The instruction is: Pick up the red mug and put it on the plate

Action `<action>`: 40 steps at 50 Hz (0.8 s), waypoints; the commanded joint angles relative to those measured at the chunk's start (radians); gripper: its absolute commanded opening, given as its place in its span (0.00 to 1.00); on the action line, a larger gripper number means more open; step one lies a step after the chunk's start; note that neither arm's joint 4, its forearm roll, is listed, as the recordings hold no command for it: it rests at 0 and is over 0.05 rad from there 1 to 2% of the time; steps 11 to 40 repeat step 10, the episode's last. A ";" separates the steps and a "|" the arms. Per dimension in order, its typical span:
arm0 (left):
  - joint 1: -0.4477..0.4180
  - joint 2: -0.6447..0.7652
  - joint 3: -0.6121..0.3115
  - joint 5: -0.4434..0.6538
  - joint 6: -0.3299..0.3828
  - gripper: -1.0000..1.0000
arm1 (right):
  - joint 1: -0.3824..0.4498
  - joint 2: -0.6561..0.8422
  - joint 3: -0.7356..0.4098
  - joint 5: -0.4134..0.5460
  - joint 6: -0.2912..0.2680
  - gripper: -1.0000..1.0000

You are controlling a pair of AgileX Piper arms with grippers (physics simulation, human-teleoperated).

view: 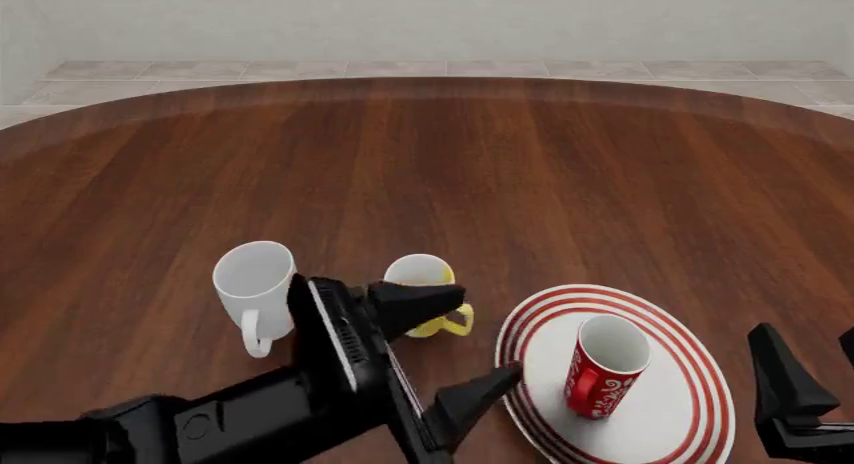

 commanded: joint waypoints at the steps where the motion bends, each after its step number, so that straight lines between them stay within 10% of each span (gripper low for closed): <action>1: 0.072 -0.387 0.103 0.209 0.011 1.00 | -0.003 -0.013 -0.009 0.020 -0.025 1.00; 10: 0.134 -0.671 0.131 0.417 0.034 1.00 | 0.000 -0.015 -0.016 0.025 -0.054 1.00; 40: 0.134 -0.671 0.131 0.417 0.034 1.00 | 0.000 -0.015 -0.016 0.025 -0.054 1.00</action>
